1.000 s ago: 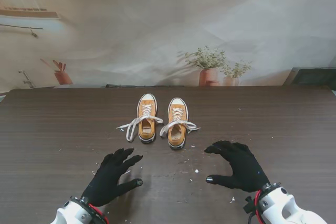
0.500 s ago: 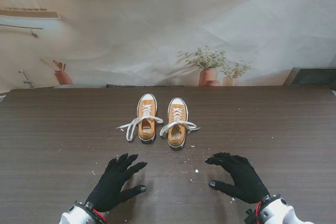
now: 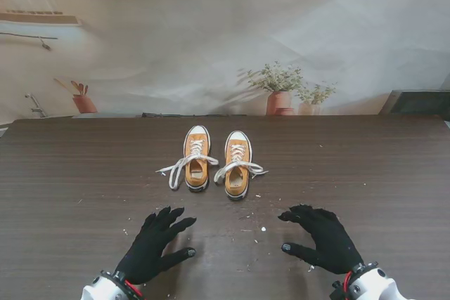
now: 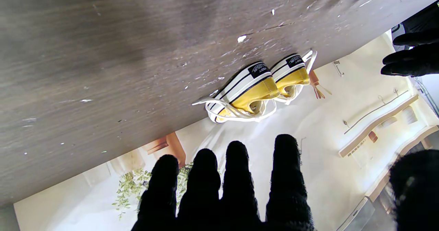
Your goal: Tie the shoelaces into a bow on the shoes
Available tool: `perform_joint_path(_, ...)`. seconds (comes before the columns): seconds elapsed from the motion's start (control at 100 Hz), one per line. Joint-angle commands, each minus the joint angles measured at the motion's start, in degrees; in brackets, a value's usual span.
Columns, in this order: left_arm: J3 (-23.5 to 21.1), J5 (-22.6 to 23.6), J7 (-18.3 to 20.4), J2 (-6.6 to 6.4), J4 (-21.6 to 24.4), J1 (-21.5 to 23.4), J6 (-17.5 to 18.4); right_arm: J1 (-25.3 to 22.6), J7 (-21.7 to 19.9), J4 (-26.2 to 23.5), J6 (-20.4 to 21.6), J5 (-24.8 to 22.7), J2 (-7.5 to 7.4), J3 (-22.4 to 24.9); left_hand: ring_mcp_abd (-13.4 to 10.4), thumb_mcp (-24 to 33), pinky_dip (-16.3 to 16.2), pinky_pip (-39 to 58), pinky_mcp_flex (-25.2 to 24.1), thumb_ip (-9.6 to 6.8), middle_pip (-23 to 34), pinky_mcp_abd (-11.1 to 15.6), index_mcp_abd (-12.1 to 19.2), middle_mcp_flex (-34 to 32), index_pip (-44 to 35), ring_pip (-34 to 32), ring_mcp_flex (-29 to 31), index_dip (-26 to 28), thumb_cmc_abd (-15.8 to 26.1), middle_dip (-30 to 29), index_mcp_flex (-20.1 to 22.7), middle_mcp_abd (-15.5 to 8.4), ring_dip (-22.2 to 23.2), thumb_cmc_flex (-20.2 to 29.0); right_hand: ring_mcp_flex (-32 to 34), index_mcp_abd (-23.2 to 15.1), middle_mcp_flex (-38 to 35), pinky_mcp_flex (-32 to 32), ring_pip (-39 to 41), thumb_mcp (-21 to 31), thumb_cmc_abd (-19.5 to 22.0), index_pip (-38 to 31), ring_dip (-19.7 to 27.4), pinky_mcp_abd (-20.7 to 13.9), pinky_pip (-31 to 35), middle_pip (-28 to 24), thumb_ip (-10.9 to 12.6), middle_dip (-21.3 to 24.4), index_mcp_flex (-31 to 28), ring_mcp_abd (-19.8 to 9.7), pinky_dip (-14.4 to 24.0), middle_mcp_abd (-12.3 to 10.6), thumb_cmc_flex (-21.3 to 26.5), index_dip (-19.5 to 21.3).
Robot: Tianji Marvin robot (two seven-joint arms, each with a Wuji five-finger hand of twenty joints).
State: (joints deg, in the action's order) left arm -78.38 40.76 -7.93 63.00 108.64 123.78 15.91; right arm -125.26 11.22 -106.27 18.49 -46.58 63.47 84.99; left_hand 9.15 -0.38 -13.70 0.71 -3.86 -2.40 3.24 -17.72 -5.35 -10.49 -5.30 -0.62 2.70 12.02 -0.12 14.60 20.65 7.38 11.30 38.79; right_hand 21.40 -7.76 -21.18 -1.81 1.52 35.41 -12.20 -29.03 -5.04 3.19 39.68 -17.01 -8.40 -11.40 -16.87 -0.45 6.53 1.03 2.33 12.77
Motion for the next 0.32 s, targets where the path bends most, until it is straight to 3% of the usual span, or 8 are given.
perform_joint_path(0.0,0.2,0.3,0.8,0.0,0.3,0.2,0.0,-0.6,-0.5,-0.4,-0.6,-0.4,-0.17,0.1,-0.7,-0.7,0.0,0.2,-0.1,0.81,-0.6,3.2,0.9,0.2,-0.3,0.1,-0.9,-0.5,2.1,-1.1,1.4,-0.4,0.8,-0.6,-0.6,-1.3,-0.5,-0.3,-0.5,1.9,0.3,-1.0,1.0,-1.4,-0.1,0.5,1.5,0.4,0.7,0.2,-0.5,-0.7,-1.4,-1.3)
perform_joint_path(0.31,0.4,0.3,0.8,-0.03,-0.1,-0.1,0.4,-1.2,-0.5,-1.1,-1.4,-1.0,-0.2,0.1,-0.5,-0.8,-0.5,0.5,-0.1,0.77,-0.5,3.8,1.0,0.0,-0.4,0.2,-0.6,-0.3,2.1,-1.1,1.7,-0.3,1.1,-0.5,-0.4,-1.2,-0.8,0.0,-0.5,1.9,0.2,-1.2,1.0,-1.4,0.0,0.0,1.2,0.1,0.6,0.2,-0.5,-0.5,-1.4,-1.1)
